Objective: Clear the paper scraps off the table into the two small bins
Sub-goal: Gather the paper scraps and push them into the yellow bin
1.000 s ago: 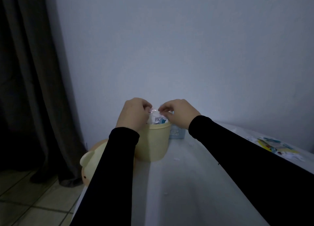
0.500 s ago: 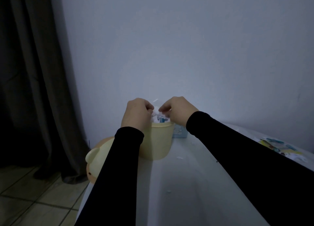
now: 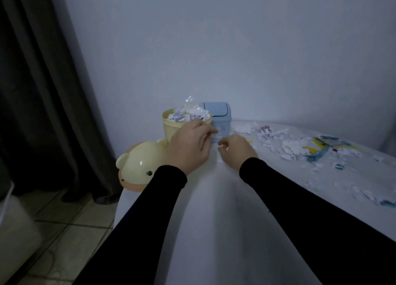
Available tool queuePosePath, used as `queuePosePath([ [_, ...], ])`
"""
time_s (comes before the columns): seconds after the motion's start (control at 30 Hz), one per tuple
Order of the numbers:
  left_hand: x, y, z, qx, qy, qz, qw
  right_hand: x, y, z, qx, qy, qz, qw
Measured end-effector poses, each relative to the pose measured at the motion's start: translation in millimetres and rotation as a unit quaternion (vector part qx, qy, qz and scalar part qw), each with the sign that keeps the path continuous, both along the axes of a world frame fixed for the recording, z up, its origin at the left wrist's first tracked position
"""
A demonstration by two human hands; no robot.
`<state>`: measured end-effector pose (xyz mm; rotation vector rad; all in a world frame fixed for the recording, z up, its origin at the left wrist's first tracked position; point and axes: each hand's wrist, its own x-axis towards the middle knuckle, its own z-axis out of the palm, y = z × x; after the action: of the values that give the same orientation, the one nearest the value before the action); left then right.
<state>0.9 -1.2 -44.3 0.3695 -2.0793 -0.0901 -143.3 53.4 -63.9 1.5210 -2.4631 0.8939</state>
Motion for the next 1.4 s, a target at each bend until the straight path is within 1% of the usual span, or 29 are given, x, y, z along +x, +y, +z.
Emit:
queuePosePath([
  [0.03,3.1,5.1,-7.0,0.039,-0.063,-0.022,0.997,1.5,2.8,-9.6,0.058,0.018,-0.011,0.998],
  [0.07,6.1,8.9,-12.5,0.083,-0.139,-0.027,0.986,3.0,5.8,-17.2,0.101,0.042,-0.019,0.994],
  [0.1,8.8,10.5,-17.3,0.125,-0.213,-0.016,0.969,4.7,8.0,-23.1,0.133,0.066,-0.022,0.989],
  [0.13,12.5,11.2,-21.5,0.162,-0.264,-0.001,0.951,7.0,10.2,-27.1,0.155,0.086,-0.022,0.984],
  [0.17,16.5,12.1,-23.4,0.192,-0.291,0.012,0.937,8.1,10.9,-29.8,0.168,0.1,-0.022,0.98],
  [0.23,24.7,12.3,-26.8,0.238,-0.309,0.024,0.92,10.3,11.9,-32.1,0.176,0.121,-0.023,0.977],
  [0.37,33.2,10.5,-31.3,0.298,-0.309,-0.001,0.903,12.8,16.5,-29.7,0.14,0.124,-0.056,0.981],
  [0.47,34.9,10.6,-32.7,0.315,-0.3,-0.002,0.9,14.9,24.3,-30.7,0.159,0.132,-0.091,0.974],
  [0.57,30.8,18.6,-32.7,0.281,-0.318,0.015,0.905,18.3,37.3,-32.7,0.177,0.137,-0.101,0.969],
  [0.7,16.0,39.8,-34.5,0.213,-0.37,0.046,0.903,24.6,77.4,-30.6,0.106,0.111,-0.101,0.983],
  [0.77,2.2,54.9,-37.6,0.203,-0.365,0.046,0.908,22.6,107.7,-30.8,0.087,0.095,-0.122,0.984],
  [0.83,-17.6,78.1,-41.9,0.207,-0.337,0.018,0.918,9.8,144.8,-32.1,0.073,0.06,-0.163,0.982],
  [0.93,-49.6,119.6,-50.5,0.195,-0.274,-0.042,0.941,-18.4,194.8,-33.1,0.064,0.026,-0.245,0.967],
  [0.97,-60.8,136.7,-52.5,0.19,-0.267,-0.052,0.943,-29.3,209.9,-33.3,0.061,0.012,-0.274,0.96],
  [1.03,-77.7,163.8,-57.2,0.187,-0.288,-0.051,0.938,-46.7,228.6,-33.9,0.06,-0.029,-0.322,0.944],
  [1.13,-103.2,184.2,-62.2,0.183,-0.308,-0.035,0.933,-70.0,242.0,-38.1,0.099,-0.086,-0.377,0.917],
  [1.2,-115.1,185.6,-62.5,0.213,-0.3,-0.02,0.929,-82.4,242.5,-41.9,0.117,-0.108,-0.393,0.906],
  [1.23,-120.3,184.7,-62.1,0.236,-0.296,-0.018,0.925,-86.4,241.5,-42.2,0.119,-0.111,-0.388,0.907],
  [1.3,-128.3,183.6,-60.5,0.28,-0.281,-0.028,0.918,-90.6,239.3,-41.8,0.107,-0.118,-0.354,0.922],
  [1.4,-143.1,182.8,-57.0,0.352,-0.21,-0.07,0.91,-97.4,241.7,-36.8,0.059,-0.129,-0.308,0.941],
])
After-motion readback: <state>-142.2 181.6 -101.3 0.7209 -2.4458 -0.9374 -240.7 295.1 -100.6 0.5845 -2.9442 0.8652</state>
